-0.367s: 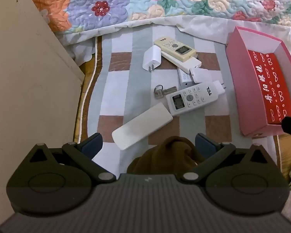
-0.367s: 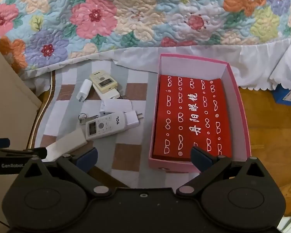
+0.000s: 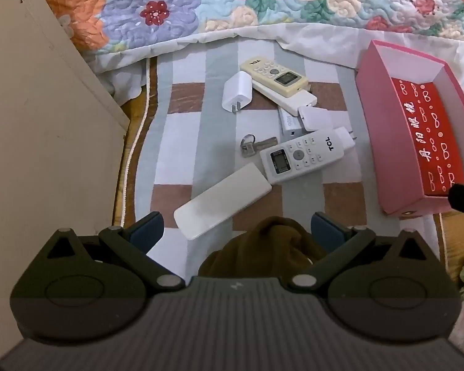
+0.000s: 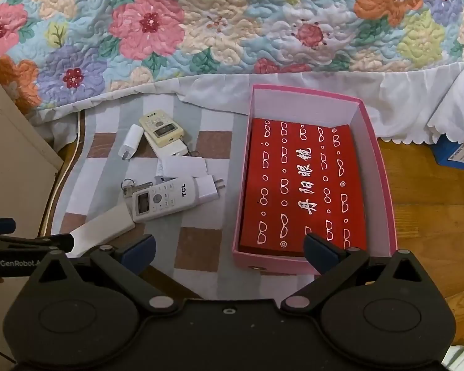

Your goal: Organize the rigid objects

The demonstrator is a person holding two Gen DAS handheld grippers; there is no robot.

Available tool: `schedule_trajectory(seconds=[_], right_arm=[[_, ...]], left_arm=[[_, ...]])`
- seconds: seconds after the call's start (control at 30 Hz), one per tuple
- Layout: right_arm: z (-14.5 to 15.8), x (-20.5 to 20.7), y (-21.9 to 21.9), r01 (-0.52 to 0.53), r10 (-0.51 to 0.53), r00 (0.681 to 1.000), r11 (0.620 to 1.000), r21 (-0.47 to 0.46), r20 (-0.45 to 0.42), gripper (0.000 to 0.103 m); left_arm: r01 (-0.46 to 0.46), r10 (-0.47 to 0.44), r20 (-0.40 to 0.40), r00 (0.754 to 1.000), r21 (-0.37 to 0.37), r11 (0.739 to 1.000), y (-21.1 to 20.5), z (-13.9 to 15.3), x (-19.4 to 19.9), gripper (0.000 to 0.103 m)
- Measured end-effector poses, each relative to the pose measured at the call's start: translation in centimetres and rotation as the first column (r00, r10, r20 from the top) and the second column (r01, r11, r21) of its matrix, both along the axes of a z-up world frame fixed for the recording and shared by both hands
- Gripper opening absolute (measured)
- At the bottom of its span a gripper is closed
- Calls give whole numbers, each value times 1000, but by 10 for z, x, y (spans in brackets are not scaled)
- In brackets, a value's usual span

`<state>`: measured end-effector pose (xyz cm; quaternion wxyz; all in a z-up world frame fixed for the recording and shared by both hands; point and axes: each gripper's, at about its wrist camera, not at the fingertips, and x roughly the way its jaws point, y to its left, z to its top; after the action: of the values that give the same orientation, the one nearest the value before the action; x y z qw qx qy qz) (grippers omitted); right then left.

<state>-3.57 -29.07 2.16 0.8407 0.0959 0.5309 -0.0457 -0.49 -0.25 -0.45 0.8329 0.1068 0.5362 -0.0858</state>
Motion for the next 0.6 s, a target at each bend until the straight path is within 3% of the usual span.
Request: schedule_trajectory(seconds=[0.17,0.6], right_arm=[[7,-8,36,-1,1,1000,1000,-23,-4,103],[6,-9,38,4,-4,1000,1000,-25,-12,103]], left_arm=[[11,-11,-15,1000,2,1000,1,0,5,103],[14,-14,-22,1000,3,1000,0,-1,6,103]])
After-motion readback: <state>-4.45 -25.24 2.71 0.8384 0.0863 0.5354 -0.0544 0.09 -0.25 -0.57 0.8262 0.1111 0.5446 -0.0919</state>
